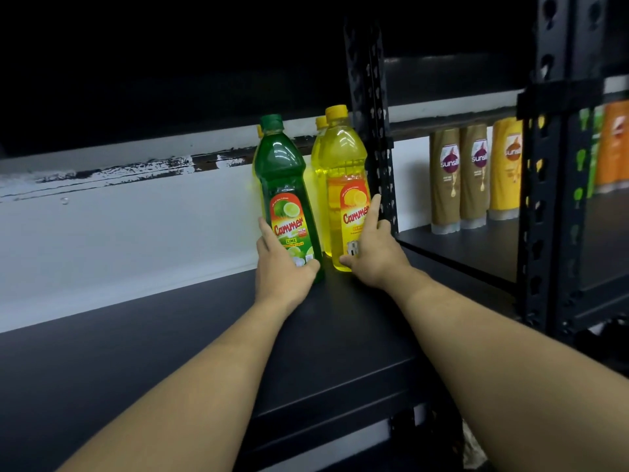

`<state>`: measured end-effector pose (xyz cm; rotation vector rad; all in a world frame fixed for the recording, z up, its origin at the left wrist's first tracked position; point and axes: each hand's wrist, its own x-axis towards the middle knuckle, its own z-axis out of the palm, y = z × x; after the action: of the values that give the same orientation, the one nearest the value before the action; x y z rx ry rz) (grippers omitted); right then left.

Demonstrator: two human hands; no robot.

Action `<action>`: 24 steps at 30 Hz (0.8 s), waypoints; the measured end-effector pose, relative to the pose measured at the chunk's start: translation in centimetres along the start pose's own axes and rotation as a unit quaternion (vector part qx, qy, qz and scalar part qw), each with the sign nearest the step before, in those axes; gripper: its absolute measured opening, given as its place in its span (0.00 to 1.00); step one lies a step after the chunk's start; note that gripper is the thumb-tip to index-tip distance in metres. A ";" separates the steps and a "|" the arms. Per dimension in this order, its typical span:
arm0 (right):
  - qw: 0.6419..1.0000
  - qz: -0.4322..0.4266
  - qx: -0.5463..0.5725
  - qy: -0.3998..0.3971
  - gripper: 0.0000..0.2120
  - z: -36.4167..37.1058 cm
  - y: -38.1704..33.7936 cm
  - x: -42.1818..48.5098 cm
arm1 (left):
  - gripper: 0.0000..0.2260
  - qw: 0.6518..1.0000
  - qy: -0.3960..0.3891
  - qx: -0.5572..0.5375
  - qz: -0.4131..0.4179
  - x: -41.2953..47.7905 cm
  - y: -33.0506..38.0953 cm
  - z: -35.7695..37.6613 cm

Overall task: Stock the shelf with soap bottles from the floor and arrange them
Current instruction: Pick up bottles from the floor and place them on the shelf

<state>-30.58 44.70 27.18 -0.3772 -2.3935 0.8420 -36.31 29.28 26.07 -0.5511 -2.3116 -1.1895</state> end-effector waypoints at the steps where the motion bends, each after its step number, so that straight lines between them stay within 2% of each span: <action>1: 1.000 0.000 0.005 0.001 0.59 -0.1 -0.1 -0.1 | 0.52 1.000 0.001 -0.001 0.002 0.0 0.0 0.0; 6: 1.000 0.016 0.024 0.000 0.57 -0.1 -0.2 0.0 | 0.52 1.000 -0.004 -0.003 0.011 -0.1 -0.2 -0.1; 20: 0.998 0.049 -0.009 0.027 0.51 0.9 -0.1 0.4 | 0.54 1.000 0.002 0.017 0.019 0.6 -0.6 0.4; 24: 0.999 0.046 -0.014 0.009 0.51 1.1 0.0 0.7 | 0.55 0.999 -0.003 0.030 0.015 0.6 -0.6 0.2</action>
<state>-31.75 44.46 26.77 -0.5066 -2.3896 0.8432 -37.21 29.20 25.88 -0.5665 -2.3277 -1.1017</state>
